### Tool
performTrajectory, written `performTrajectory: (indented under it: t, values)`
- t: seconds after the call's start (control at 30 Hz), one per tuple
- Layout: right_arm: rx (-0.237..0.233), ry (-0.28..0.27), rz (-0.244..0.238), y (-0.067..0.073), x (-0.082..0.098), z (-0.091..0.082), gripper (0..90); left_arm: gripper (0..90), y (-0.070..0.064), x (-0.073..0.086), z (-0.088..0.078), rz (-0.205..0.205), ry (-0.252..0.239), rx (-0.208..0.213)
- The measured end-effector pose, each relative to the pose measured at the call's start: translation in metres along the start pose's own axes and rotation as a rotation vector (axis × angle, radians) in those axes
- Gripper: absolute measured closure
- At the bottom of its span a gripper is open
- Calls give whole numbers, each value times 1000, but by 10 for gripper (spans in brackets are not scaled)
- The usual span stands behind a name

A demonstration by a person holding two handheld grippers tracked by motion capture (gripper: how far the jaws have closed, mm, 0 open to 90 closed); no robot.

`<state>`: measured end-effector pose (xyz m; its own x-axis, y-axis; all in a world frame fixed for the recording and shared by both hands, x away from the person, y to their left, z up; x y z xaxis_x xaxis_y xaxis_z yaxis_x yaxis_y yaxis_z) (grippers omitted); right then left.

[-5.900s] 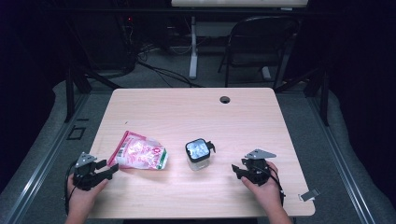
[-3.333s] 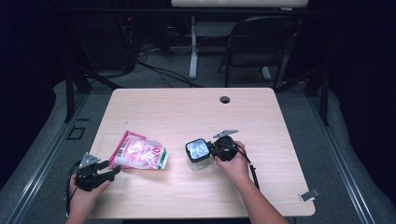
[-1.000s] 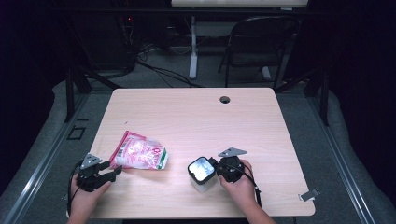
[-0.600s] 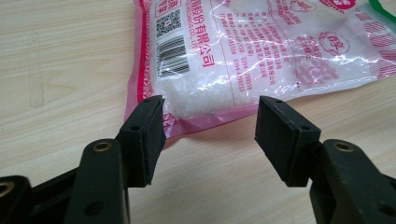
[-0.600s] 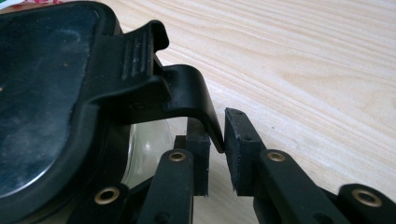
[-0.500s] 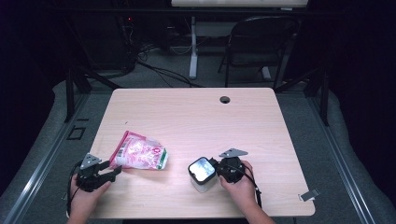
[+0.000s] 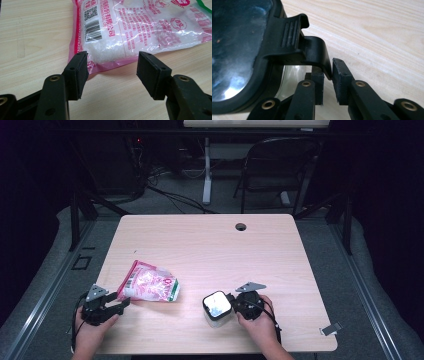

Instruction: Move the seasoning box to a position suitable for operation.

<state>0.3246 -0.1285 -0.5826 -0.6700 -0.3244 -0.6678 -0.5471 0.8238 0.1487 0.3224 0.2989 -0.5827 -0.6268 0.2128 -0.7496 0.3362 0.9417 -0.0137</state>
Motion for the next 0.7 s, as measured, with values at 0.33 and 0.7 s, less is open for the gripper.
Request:
performTrajectory:
  t: [0.33, 0.7]
  values:
    - [-34, 13, -29, 4, 15, -10, 700, 418, -4, -3, -3, 7, -10, 6]
    - [-63, -3, -42, 8, 18, -35, 811, 436, -25, -13, -12, 51, -43, 41]
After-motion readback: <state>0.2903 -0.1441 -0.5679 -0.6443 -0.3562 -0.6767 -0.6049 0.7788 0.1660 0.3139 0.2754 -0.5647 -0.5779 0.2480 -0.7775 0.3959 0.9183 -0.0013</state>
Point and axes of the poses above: each handheld gripper's, and its own axes: z roughly forward along the jaws, x roughly out of its underside, y roughly to its left, the point moved 4 cm from there along z, roughly forward along the jaws, and after that the axes turned 5 degrees about -x, right-handed, at the moved point
